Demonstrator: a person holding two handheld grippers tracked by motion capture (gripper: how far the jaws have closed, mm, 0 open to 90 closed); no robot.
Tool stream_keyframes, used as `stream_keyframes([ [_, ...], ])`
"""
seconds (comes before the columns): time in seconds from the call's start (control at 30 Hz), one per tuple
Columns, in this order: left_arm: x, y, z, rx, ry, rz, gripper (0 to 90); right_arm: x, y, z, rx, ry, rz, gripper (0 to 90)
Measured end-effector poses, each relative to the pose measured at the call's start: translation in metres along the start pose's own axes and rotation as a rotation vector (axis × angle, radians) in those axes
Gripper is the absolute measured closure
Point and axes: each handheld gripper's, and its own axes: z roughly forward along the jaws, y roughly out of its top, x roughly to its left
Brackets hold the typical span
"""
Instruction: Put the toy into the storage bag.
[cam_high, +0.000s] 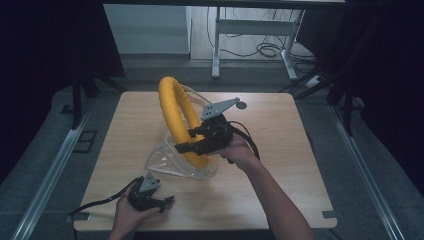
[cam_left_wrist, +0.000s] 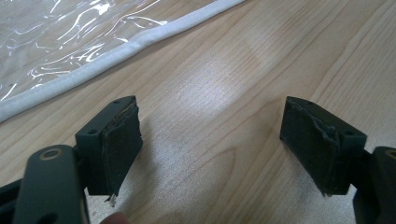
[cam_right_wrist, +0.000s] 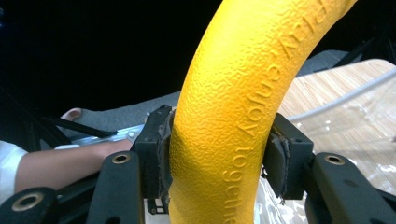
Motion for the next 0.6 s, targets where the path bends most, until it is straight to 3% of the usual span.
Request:
stream_keyframes([
  [0.1, 0.0, 0.0, 0.0, 0.001, -0.001, 0.003, 20.2, -0.006, -0.005, 0.001, 0.021, -0.028, 0.02, 47.3],
  [0.23, 0.0, 0.0, 0.0, -0.002, -0.004, 0.001, 20.3, -0.016, -0.011, 0.003, 0.002, -0.031, 0.055, 47.1],
  [0.37, 0.0, 0.0, 0.0, 0.001, -0.006, 0.003, 20.2, -0.02, -0.013, 0.005, 0.015, -0.04, 0.048, 46.3],
  [0.4, 0.0, 0.0, 0.0, 0.001, -0.006, 0.004, 20.2, -0.02, -0.013, 0.005, 0.007, -0.089, 0.046, 45.4],
  [0.5, 0.0, 0.0, 0.0, 0.002, -0.008, 0.003, 20.3, -0.02, -0.013, 0.006, 0.011, -0.13, 0.037, 44.3],
  [0.6, 0.0, 0.0, 0.001, 0.004, -0.01, 0.003, 20.1, -0.02, -0.015, 0.009, 0.048, -0.18, 0.024, 39.9],
])
